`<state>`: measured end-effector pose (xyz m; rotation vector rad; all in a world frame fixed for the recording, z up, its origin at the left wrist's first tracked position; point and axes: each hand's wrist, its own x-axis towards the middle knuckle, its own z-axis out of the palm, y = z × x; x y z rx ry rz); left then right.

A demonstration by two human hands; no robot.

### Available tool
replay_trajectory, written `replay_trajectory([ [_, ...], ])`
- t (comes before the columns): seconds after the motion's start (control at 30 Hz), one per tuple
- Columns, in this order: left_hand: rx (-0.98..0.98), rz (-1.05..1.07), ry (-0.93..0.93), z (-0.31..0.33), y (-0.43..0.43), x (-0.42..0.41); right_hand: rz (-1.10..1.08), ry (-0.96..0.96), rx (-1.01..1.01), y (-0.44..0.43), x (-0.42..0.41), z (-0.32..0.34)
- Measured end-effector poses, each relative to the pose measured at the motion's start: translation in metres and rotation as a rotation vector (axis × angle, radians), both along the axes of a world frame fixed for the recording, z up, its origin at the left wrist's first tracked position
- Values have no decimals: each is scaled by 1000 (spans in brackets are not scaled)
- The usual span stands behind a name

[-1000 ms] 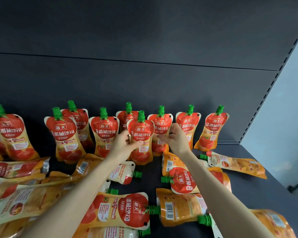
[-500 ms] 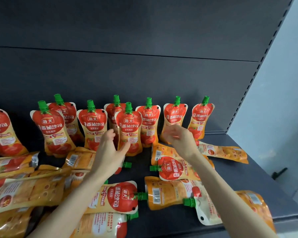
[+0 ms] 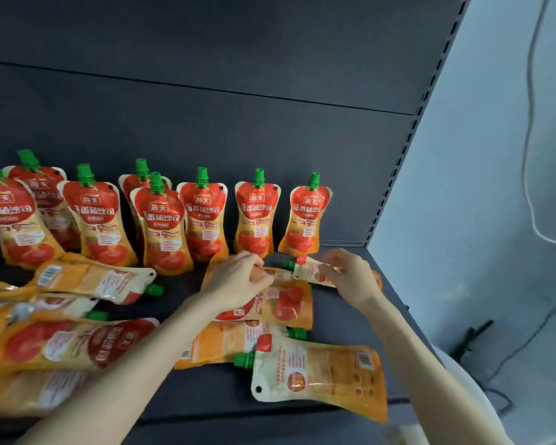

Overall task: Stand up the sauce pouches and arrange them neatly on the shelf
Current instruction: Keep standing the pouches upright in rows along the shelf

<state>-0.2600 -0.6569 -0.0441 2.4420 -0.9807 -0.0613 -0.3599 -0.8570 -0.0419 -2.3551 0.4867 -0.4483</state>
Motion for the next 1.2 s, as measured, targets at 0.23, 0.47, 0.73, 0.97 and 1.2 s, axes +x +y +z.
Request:
replay_trajectory([
  [0.23,375,-15,123,10,-32,-6,125,320,-219,-40,-1,-7],
  [0.47,323,-14,269,6,-41,19,162,418,-427,-58,22,-17],
  [0.73,293,-32,330,2,-51,37,190,317,-142,-72,30,-17],
  [0.97,152,-57,255,5,-55,42,283,172,38,-73,23,0],
  [1.2,-217,-50,223,30,-48,35,258,-103,289,-76,10,10],
])
